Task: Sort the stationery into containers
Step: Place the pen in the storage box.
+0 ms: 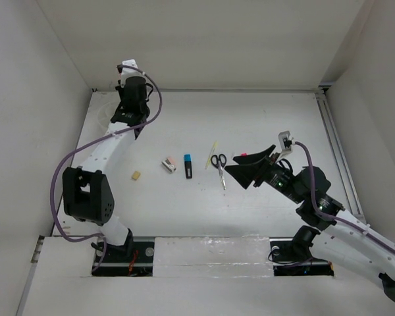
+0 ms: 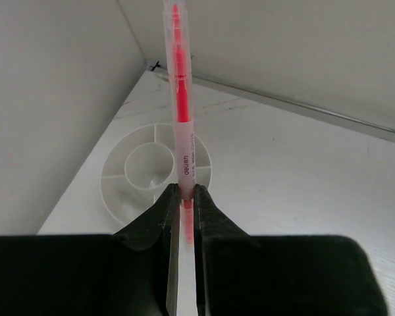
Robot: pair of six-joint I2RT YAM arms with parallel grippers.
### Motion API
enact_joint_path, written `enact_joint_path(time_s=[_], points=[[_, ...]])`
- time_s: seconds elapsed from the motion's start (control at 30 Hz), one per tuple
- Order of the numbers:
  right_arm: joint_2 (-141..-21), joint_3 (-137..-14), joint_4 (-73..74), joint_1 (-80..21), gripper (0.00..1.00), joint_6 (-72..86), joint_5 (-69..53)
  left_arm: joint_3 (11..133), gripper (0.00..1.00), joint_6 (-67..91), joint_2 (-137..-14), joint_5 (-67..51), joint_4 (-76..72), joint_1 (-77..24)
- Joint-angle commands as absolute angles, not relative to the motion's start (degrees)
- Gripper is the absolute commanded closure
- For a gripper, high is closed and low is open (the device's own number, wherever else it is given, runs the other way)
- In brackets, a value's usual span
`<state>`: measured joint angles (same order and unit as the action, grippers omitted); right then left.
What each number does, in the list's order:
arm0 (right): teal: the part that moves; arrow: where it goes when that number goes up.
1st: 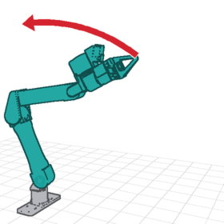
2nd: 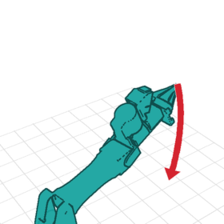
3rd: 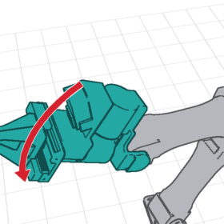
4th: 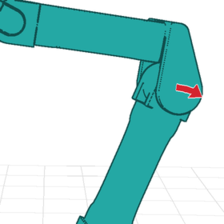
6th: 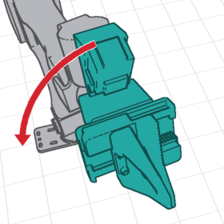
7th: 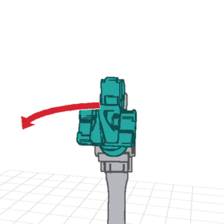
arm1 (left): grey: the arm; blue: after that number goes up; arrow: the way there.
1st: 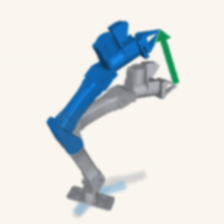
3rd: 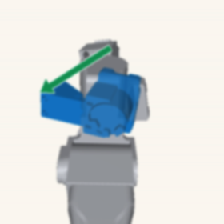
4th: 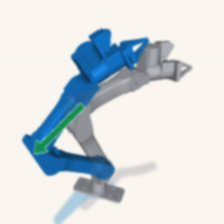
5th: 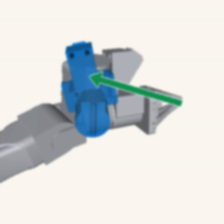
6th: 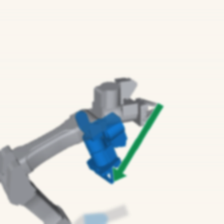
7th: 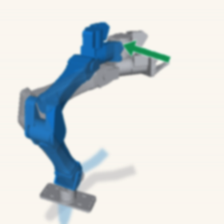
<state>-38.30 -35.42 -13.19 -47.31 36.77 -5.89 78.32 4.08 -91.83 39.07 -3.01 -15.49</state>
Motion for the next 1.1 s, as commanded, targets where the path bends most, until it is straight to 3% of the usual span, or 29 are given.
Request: enact_joint_path(time_s=[0.0, 0.17, 0.3, 1.07], points=[[-37.35, -34.37, -13.97, -47.11, 0.18, 35.6, -6.5, 77.96, 1.0, -4.74, -88.68, 25.43, -11.69, -10.56], [-37.35, -34.37, -13.97, -47.11, 0.18, 35.6, -6.5, 79.72, 1.0, -5.8, -91.4, 6.12, -9.32, -1.33], [-38.41, -33.84, -13.97, -47.11, 0.19, 35.6, -7.11, 79.72, 1.0, -9.04, -93.43, -1.83, -9.32, 0.26], [-41.31, -33.31, -13.97, -47.11, 0.19, 35.07, -9.4, 72.95, 1.0, -16.08, -98.96, -13.26, -15.56, 2.1]])
